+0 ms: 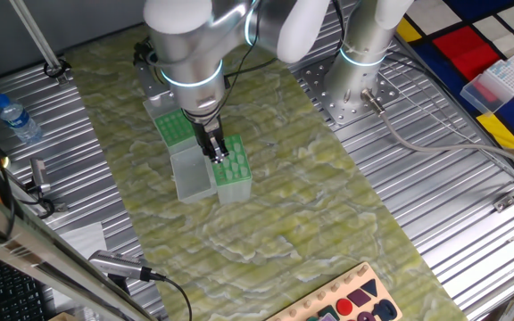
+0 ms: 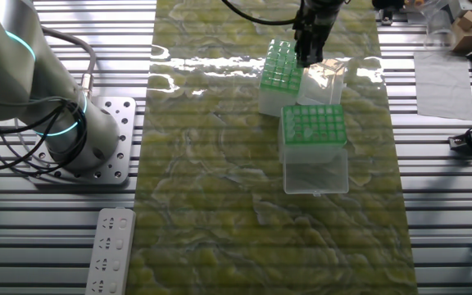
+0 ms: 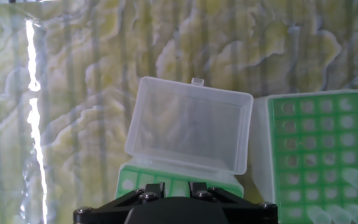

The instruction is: Transfer all large pipette tips from one holder to another

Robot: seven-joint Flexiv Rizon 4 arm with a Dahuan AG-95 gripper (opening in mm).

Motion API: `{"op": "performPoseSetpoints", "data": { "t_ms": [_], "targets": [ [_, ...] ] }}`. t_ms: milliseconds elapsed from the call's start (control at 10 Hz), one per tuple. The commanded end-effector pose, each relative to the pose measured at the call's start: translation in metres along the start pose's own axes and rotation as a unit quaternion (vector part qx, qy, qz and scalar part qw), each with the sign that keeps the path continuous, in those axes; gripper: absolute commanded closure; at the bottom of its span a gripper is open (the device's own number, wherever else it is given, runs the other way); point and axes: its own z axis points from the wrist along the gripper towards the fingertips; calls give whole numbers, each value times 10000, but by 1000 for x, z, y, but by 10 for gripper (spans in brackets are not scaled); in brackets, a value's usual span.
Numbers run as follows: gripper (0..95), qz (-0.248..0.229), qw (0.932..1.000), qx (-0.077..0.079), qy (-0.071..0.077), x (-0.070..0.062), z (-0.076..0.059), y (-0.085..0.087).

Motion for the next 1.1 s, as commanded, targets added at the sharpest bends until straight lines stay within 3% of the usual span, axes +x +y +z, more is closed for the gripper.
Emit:
{"op": "performPoseSetpoints", "data": {
  "t_ms": [100,300,500,800,1000,1100],
  "targets": [
    [950,-28,10000,16,3,0,1,0],
    [950,-135,9999,25,-4,0,-5,2],
    [950,-236,9997,15,24,-2,-19,5],
    [950,-438,9989,-38,129,-4,-52,4],
    [950,-553,9982,-109,216,-6,-82,0],
    [950,-555,9981,-120,237,-7,-89,0]
  ]
}}
